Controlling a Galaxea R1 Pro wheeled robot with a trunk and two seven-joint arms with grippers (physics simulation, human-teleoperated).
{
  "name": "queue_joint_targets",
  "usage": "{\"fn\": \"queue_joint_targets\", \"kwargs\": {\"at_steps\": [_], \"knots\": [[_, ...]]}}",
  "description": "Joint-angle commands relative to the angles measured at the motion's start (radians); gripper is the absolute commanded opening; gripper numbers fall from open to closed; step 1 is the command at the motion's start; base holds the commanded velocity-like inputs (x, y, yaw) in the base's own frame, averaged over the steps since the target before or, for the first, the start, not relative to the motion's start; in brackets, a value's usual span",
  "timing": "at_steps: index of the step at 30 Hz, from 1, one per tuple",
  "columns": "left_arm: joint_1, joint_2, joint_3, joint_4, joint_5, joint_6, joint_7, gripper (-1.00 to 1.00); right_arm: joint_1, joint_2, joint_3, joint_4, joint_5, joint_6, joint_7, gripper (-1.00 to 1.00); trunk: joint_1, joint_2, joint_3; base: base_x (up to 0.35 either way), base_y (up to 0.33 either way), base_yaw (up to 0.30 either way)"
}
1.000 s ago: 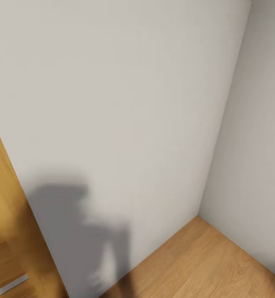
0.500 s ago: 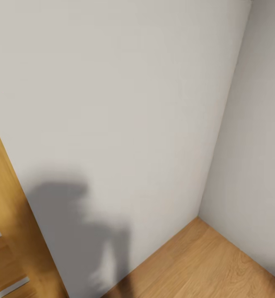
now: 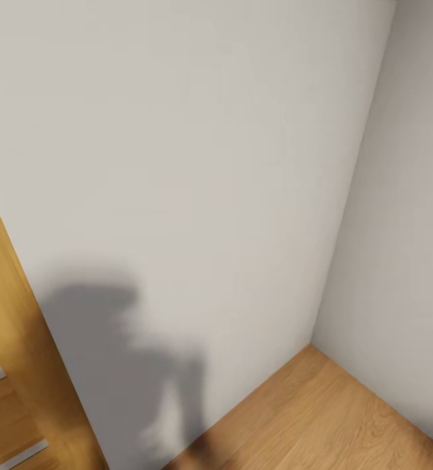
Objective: In the bedroom, organize the workspace by keeping the computer under the desk, ensuring the monitor is on the desk, placing the keyboard on the desk next to the monitor, placing the mouse on the desk next to the keyboard, moving the folder from the swivel chair onto the desk next to the mouse, stacking the notebook on top of the folder with the pen on top of the notebook, and positioning the swivel chair next to the desk.
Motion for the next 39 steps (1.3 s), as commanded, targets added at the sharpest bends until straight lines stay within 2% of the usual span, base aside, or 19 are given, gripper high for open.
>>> {"fn": "queue_joint_targets", "kwargs": {"at_steps": [1, 4, 6, 8, 10, 12, 13, 14, 15, 16, 17, 18, 20, 22, 27, 29, 35, 36, 39], "knots": [[0.001, -0.002, 0.000, -0.028, 0.000, -0.002, 0.001, 1.00, -0.001, 0.001, -0.002, -0.027, -0.001, -0.034, -0.019, 1.00, -0.004, 0.007, 0.002, 0.000, 0.000, 0.000], [0.001, -0.006, 0.000, -0.061, 0.000, -0.003, 0.001, 1.00, -0.003, 0.002, -0.003, -0.061, -0.001, -0.093, -0.041, 1.00, -0.015, 0.028, 0.012, 0.000, 0.000, 0.000], [0.001, -0.007, 0.000, -0.096, 0.001, -0.005, 0.001, 1.00, -0.011, 0.003, -0.003, -0.088, 0.000, -0.181, -0.060, 1.00, -0.023, 0.042, 0.018, 0.000, 0.000, 0.000], [0.000, -0.007, 0.000, -0.110, 0.001, -0.012, 0.001, 1.00, -0.021, 0.003, -0.003, -0.095, 0.001, -0.220, -0.065, 1.00, -0.031, 0.056, 0.024, 0.000, 0.000, 0.000], [-0.001, -0.005, 0.000, -0.134, 0.001, -0.046, 0.002, 1.00, -0.037, 0.003, -0.004, -0.099, 0.001, -0.265, -0.069, 1.00, -0.038, 0.070, 0.030, 0.000, 0.000, 0.000], [-0.001, -0.002, 0.004, -0.146, 0.004, -0.167, 0.002, 1.00, -0.053, -0.002, -0.004, -0.091, 0.000, -0.306, -0.072, 1.00, -0.046, 0.084, 0.037, 0.000, 0.000, 0.000], [-0.001, 0.000, 0.017, -0.127, 0.011, -0.261, 0.003, 1.00, -0.057, -0.005, -0.004, -0.069, 0.000, -0.336, -0.072, 1.00, -0.050, 0.091, 0.040, 0.000, 0.000, 0.000], [-0.001, 0.003, 0.037, -0.111, 0.020, -0.326, 0.004, 1.00, -0.059, -0.006, -0.004, -0.044, 0.000, -0.367, -0.072, 1.00, -0.054, 0.098, 0.043, 0.000, 0.000, 0.000], [-0.001, 0.004, 0.051, -0.102, 0.026, -0.356, 0.004, 1.00, -0.059, -0.006, -0.004, -0.028, 0.000, -0.385, -0.072, 1.00, -0.058, 0.105, 0.046, 0.000, 0.000, 0.000], [-0.001, 0.007, 0.088, -0.080, 0.040, -0.402, 0.004, 1.00, -0.060, -0.006, -0.004, 0.007, 0.001, -0.428, -0.072, 1.00, -0.058, 0.105, 0.046, 0.000, 0.000, 0.000], [-0.001, 0.009, 0.110, -0.068, 0.047, -0.419, 0.004, 1.00, -0.061, -0.005, -0.003, 0.024, 0.001, -0.452, -0.072, 1.00, -0.058, 0.105, 0.046, 0.000, 0.000, 0.000], [-0.001, 0.011, 0.174, -0.042, 0.066, -0.453, -0.001, 1.00, -0.061, -0.004, -0.002, 0.071, 0.002, -0.523, -0.072, 1.00, -0.058, 0.105, 0.046, 0.000, 0.000, 0.062], [-0.001, 0.012, 0.219, -0.028, 0.075, -0.471, -0.005, 1.00, -0.061, -0.002, -0.001, 0.101, 0.004, -0.582, -0.072, 1.00, -0.058, 0.105, 0.046, 0.000, 0.000, 0.133], [-0.001, 0.012, 0.243, -0.021, 0.079, -0.481, -0.008, 1.00, -0.061, 0.000, 0.000, 0.116, 0.004, -0.618, -0.074, 1.00, -0.058, 0.105, 0.046, 0.000, 0.000, 0.201], [-0.001, 0.022, 0.263, -0.002, 0.073, -0.505, -0.008, 1.00, -0.062, 0.004, 0.002, 0.132, 0.005, -0.652, -0.153, 1.00, -0.058, 0.105, 0.046, 0.034, 0.000, 0.256], [-0.001, 0.037, 0.264, 0.004, 0.071, -0.510, -0.008, 1.00, -0.062, 0.005, 0.003, 0.134, 0.006, -0.656, -0.187, 1.00, -0.058, 0.105, 0.046, 0.029, 0.000, 0.273], [-0.001, 0.051, 0.265, 0.093, 0.067, -0.531, -0.004, 1.00, -0.062, 0.006, 0.009, 0.135, 0.010, -0.658, -0.211, 1.00, -0.058, 0.105, 0.046, 0.003, 0.000, 0.277], [-0.001, 0.052, 0.264, 0.114, 0.066, -0.574, -0.005, 1.00, -0.062, 0.007, 0.013, 0.134, 0.020, -0.661, -0.215, 1.00, -0.058, 0.105, 0.046, -0.159, -0.050, 0.281], [-0.001, 0.053, 0.265, 0.127, 0.066, -0.628, -0.005, 1.00, -0.062, 0.017, 0.016, 0.136, 0.049, -0.710, -0.219, 1.00, -0.058, 0.105, 0.046, -0.236, -0.084, 0.282]]}}
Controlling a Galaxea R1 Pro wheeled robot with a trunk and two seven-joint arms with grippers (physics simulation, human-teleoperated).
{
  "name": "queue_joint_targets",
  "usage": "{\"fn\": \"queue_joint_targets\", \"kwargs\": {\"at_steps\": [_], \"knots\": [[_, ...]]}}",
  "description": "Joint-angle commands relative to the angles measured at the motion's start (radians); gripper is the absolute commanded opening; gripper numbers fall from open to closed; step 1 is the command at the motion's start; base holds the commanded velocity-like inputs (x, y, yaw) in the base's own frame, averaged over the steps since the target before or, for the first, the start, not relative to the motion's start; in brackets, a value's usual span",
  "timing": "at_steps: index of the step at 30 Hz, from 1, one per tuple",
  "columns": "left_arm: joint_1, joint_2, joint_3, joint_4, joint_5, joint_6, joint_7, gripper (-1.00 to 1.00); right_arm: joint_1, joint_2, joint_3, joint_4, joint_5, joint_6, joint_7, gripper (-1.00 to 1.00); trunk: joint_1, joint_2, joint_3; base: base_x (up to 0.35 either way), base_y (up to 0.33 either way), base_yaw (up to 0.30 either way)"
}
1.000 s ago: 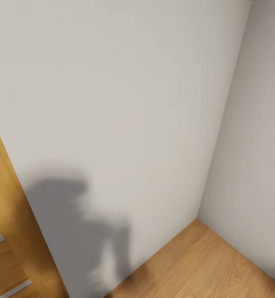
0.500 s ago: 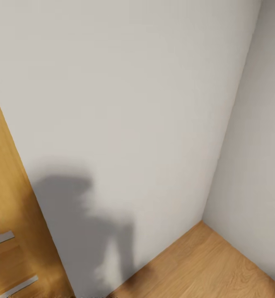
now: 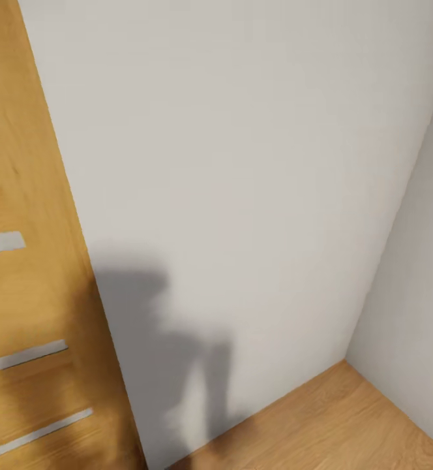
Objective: In the bedroom, organize the workspace by keeping the computer under the desk, ensuring the monitor is on the desk, placing the keyboard on the desk next to the monitor, placing the mouse on the desk next to the keyboard, moving the folder from the swivel chair onto the desk next to the mouse, stacking the notebook on top of the folder with the pen on top of the notebook, and positioning the swivel chair next to the desk.
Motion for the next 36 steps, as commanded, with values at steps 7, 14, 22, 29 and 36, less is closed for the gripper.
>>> {"fn": "queue_joint_targets", "kwargs": {"at_steps": [7, 14, 22, 29, 36], "knots": [[0.000, -0.001, -0.004, 0.009, 0.006, -0.091, 0.001, 1.00, -0.001, 0.004, 0.000, 0.002, 0.013, -0.030, -0.021, 1.00, 0.000, -0.001, -0.001, -0.114, -0.053, 0.282], [0.000, -0.001, -0.006, 0.093, 0.006, -0.288, -0.002, 1.00, -0.001, 0.005, 0.000, 0.007, 0.015, -0.053, -0.028, 1.00, 0.000, -0.001, -0.001, -0.010, -0.005, 0.282], [0.000, 0.000, -0.005, 0.105, 0.006, -0.316, 0.000, 1.00, -0.001, 0.006, 0.000, 0.012, 0.015, -0.058, -0.029, 1.00, 0.000, -0.001, -0.001, -0.001, 0.000, 0.282], [0.000, -0.001, -0.005, 0.107, 0.007, -0.315, 0.001, 1.00, -0.001, 0.006, 0.001, 0.014, 0.015, -0.058, -0.029, 1.00, 0.000, -0.001, -0.001, 0.000, 0.000, 0.282], [0.000, -0.001, -0.003, 0.107, 0.009, -0.317, 0.003, 1.00, -0.001, 0.014, -0.002, 0.015, 0.016, -0.087, -0.028, 1.00, 0.000, -0.001, -0.002, 0.000, 0.000, 0.282]]}}
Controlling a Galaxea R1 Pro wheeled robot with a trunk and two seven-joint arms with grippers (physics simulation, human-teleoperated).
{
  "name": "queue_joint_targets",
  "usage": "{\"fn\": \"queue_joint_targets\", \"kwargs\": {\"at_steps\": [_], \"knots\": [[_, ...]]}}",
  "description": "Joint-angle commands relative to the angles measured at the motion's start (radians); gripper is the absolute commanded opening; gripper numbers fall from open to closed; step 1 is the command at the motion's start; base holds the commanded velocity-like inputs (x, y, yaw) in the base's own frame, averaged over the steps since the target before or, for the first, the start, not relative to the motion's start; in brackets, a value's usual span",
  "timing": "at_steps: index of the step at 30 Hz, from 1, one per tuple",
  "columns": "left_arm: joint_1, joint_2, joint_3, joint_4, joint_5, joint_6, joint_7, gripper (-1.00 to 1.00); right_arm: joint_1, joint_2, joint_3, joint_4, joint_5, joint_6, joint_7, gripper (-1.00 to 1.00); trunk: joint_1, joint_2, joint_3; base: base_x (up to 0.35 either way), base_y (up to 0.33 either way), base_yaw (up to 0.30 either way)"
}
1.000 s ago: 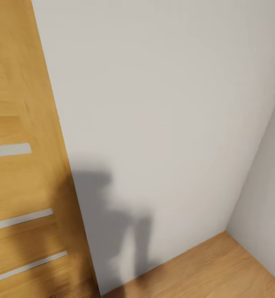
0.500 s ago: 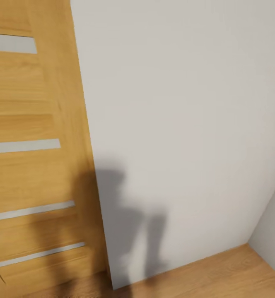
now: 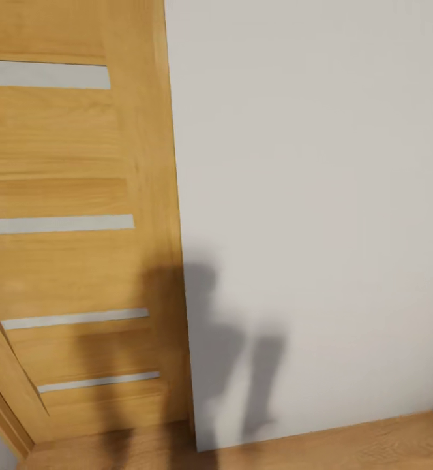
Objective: In the bedroom, organize the workspace by keeping the computer under the desk, ensuring the monitor is on the desk, placing the keyboard on the desk next to the monitor, placing the mouse on the desk next to the keyboard, moving the folder from the swivel chair onto the desk next to the mouse, stacking the notebook on top of the folder with the pen on top of the notebook, and positioning the swivel chair next to the desk.
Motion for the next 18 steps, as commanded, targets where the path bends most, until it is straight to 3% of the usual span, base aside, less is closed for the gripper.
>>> {"fn": "queue_joint_targets", "kwargs": {"at_steps": [1, 18], "knots": [[0.000, 0.000, -0.004, -0.001, 0.006, -0.001, 0.000, 1.00, -0.001, 0.000, 0.000, 0.002, 0.005, -0.004, -0.006, 1.00, 0.000, -0.001, -0.001, 0.000, 0.000, 0.282], [0.000, -0.003, -0.002, -0.001, 0.008, -0.001, 0.001, 1.00, -0.001, -0.004, 0.003, 0.019, 0.005, -0.014, -0.007, 1.00, 0.000, -0.001, -0.008, 0.000, 0.000, 0.282]]}}
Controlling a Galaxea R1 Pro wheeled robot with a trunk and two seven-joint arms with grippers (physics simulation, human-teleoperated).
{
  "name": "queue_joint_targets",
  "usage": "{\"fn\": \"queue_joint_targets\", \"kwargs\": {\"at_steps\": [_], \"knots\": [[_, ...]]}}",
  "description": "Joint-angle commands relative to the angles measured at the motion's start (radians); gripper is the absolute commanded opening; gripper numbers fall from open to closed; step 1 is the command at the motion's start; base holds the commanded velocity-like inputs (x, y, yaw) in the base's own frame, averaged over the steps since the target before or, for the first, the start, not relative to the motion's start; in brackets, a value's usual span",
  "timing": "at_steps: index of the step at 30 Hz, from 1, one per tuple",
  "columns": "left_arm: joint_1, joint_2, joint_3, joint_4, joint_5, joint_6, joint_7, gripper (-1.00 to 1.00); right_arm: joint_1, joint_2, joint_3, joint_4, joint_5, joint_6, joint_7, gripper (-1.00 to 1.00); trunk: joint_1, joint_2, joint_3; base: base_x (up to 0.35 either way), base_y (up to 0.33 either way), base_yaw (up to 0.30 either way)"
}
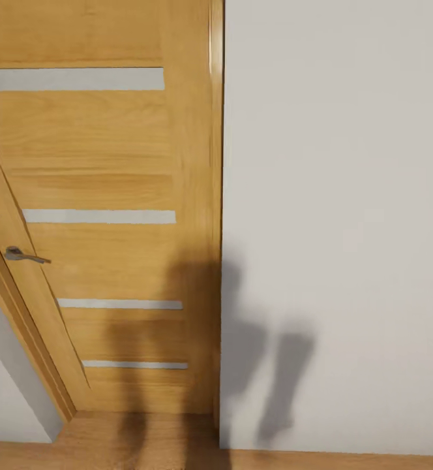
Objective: In the bedroom, organize the workspace by keeping the computer under the desk, ensuring the monitor is on the desk, placing the keyboard on the desk next to the monitor, placing the mouse on the desk next to the keyboard, moving the folder from the swivel chair onto the desk next to the mouse, stacking the notebook on top of the folder with the pen on top of the notebook, and positioning the swivel chair next to the desk.
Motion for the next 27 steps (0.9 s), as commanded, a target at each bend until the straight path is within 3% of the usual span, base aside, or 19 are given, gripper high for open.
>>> {"fn": "queue_joint_targets", "kwargs": {"at_steps": [1, 6, 19, 27], "knots": [[0.000, 0.000, -0.004, -0.001, 0.007, -0.001, 0.002, 1.00, -0.001, 0.000, 0.001, 0.001, 0.005, -0.001, -0.006, 1.00, 0.000, -0.001, -0.001, 0.000, 0.000, 0.282], [0.000, 0.001, -0.002, -0.001, 0.008, -0.001, 0.003, 1.00, -0.001, 0.000, 0.000, 0.001, 0.004, 0.000, -0.006, 1.00, 0.000, -0.001, -0.004, -0.096, 0.000, 0.282], [0.000, 0.001, -0.001, -0.001, 0.008, 0.000, 0.004, 1.00, -0.001, 0.001, 0.000, 0.001, 0.004, 0.000, -0.006, 1.00, 0.000, -0.001, -0.007, -0.307, -0.003, 0.282], [0.000, 0.001, -0.001, -0.001, 0.008, 0.001, 0.003, 1.00, -0.001, 0.001, -0.002, 0.001, 0.004, -0.003, -0.006, 1.00, 0.000, -0.001, -0.007, -0.084, -0.017, 0.286]]}}
